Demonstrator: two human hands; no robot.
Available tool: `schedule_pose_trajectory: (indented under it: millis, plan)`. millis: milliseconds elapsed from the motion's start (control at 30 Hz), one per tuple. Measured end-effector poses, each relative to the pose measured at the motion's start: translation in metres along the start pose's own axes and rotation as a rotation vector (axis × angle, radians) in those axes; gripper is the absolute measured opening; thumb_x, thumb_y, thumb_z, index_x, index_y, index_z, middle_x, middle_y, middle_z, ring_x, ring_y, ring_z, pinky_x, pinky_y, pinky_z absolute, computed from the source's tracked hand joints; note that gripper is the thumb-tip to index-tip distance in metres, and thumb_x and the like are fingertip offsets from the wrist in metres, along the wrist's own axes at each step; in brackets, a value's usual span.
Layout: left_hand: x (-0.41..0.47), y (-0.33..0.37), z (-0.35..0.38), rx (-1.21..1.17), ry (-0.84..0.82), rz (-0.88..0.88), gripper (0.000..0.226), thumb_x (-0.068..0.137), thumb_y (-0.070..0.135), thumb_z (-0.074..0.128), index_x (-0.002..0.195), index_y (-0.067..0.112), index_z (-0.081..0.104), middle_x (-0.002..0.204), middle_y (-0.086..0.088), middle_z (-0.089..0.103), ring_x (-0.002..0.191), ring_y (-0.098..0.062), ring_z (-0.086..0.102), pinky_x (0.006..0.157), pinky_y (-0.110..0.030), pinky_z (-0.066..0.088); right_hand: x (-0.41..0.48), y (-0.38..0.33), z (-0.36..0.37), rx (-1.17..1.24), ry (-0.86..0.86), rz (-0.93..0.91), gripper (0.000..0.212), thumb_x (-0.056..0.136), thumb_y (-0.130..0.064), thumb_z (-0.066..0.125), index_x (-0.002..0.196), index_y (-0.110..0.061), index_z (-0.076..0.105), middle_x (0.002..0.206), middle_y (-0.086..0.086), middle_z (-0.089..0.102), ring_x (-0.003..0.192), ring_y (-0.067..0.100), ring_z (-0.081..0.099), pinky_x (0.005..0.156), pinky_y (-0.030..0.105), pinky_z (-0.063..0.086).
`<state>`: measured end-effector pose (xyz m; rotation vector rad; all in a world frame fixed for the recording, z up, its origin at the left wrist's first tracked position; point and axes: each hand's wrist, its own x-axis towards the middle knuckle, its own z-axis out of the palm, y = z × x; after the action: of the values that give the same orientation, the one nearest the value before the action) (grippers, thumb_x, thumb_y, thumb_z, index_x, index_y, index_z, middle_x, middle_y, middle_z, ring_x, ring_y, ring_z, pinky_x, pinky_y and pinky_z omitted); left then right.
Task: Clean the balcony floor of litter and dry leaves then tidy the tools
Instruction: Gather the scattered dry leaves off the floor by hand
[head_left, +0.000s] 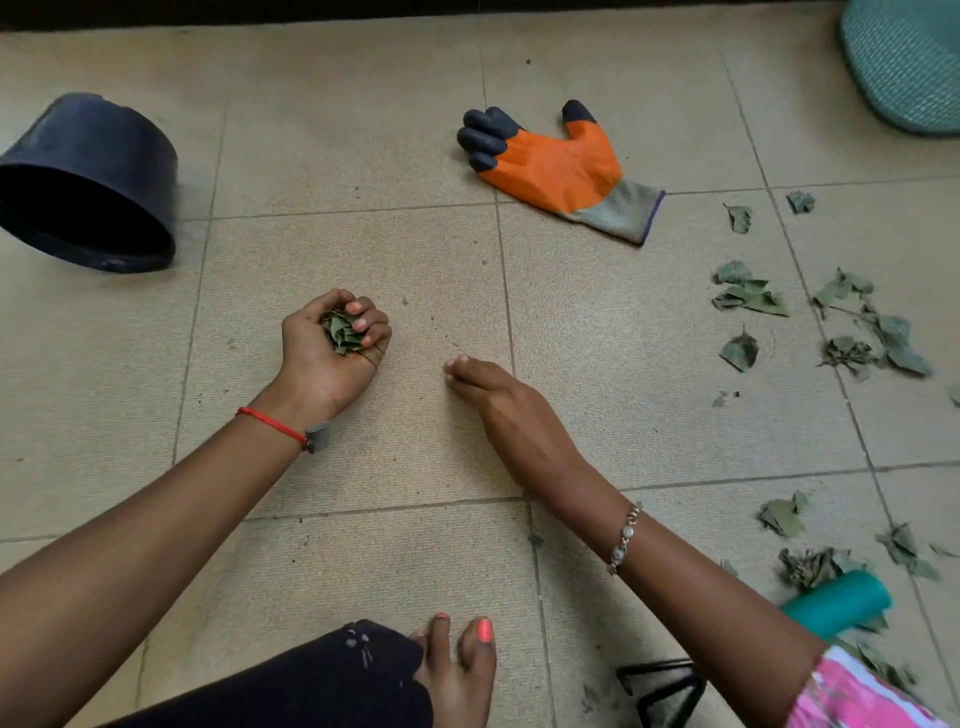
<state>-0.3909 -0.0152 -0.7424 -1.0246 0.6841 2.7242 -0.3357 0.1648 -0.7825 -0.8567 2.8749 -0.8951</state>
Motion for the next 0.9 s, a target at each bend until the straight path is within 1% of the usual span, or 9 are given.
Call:
schedule_pose_trajectory:
  millis: [67,167,267,367,467,533,600,767,900]
  plan:
    - [0.000,-0.003,0.002,0.005,-0.008,-0.006,0.018,0.076,0.006,0.044,0.059,0.011,0.042,0.053,0.001,0.041,0.042,-0.010,0.035,0.040,-0.018,0.029,-0.002,-0.004,-0.002,-0.039,-0.002,0.006,0.020,0.083,0.009,0.053,0.098,0.007,0.065,0.103,0.015,0.065,0.094,0.028,0.061,0.074,0.038,0.056]
    - [-0.002,-0.006,0.004,0.019,-0.023,-0.017,0.018,0.075,0.006,0.044,0.058,0.011,0.042,0.053,0.000,0.042,0.042,-0.010,0.036,0.040,-0.018,0.030,-0.003,-0.009,-0.007,-0.164,0.014,-0.046,0.024,0.063,0.018,0.066,0.064,-0.003,0.056,0.072,0.008,0.056,0.066,0.019,0.050,0.040,0.023,0.033]
    - [-0.002,-0.009,0.003,0.035,-0.024,-0.035,0.029,0.091,0.008,0.036,0.062,0.011,0.042,0.056,-0.001,0.044,0.045,-0.011,0.040,0.041,-0.018,0.033,-0.003,-0.014,-0.010,-0.278,0.021,-0.111,0.030,0.052,0.015,0.074,0.058,-0.006,0.053,0.067,0.005,0.052,0.064,0.016,0.047,0.040,0.018,0.020]
    - [-0.005,-0.014,0.005,0.030,-0.033,-0.064,0.034,0.096,0.012,0.033,0.067,0.008,0.049,0.064,-0.005,0.052,0.050,-0.014,0.051,0.046,-0.018,0.043,0.003,0.002,-0.009,-0.286,0.059,-0.116,0.021,0.060,0.014,0.073,0.067,0.000,0.058,0.073,0.009,0.055,0.063,0.014,0.043,0.039,0.019,0.030]
    - [-0.010,-0.022,0.010,-0.002,-0.047,-0.099,0.046,0.098,0.015,0.035,0.065,0.001,0.063,0.073,-0.013,0.065,0.061,-0.024,0.067,0.057,-0.025,0.057,0.020,0.022,-0.021,-0.002,0.296,0.213,0.014,0.075,0.014,0.058,0.083,0.004,0.066,0.085,0.014,0.063,0.071,0.022,0.058,0.059,0.031,0.051]
    - [-0.013,-0.029,0.015,-0.003,-0.082,-0.124,0.051,0.099,0.016,0.033,0.066,-0.003,0.067,0.080,-0.018,0.069,0.071,-0.029,0.071,0.068,-0.032,0.059,0.030,0.019,-0.040,0.368,0.538,0.520,0.015,0.082,0.007,0.059,0.086,0.000,0.072,0.088,0.008,0.069,0.078,0.011,0.062,0.072,0.020,0.051]
    - [-0.013,-0.037,0.019,0.018,-0.102,-0.155,0.050,0.100,0.017,0.032,0.072,-0.005,0.068,0.087,-0.021,0.069,0.077,-0.032,0.071,0.074,-0.036,0.057,0.036,0.004,-0.050,0.631,0.607,0.643,0.013,0.082,0.002,0.063,0.087,-0.004,0.074,0.086,0.001,0.070,0.077,0.000,0.061,0.071,0.008,0.046]
    - [-0.010,-0.058,0.025,0.067,-0.108,-0.246,0.046,0.099,0.019,0.033,0.081,-0.005,0.068,0.090,-0.021,0.069,0.075,-0.028,0.071,0.071,-0.034,0.058,0.031,-0.035,-0.048,0.631,0.399,0.453,0.024,0.083,0.010,0.057,0.097,-0.001,0.073,0.097,0.006,0.072,0.088,-0.006,0.057,0.082,0.001,0.041]
    - [-0.014,-0.066,0.030,0.162,-0.088,-0.254,0.041,0.099,0.019,0.036,0.079,-0.001,0.066,0.077,-0.014,0.070,0.068,-0.021,0.071,0.069,-0.029,0.057,0.026,-0.032,-0.041,0.522,0.521,0.396,0.021,0.078,0.012,0.060,0.089,0.000,0.074,0.086,0.012,0.072,0.081,0.011,0.064,0.075,0.015,0.051]
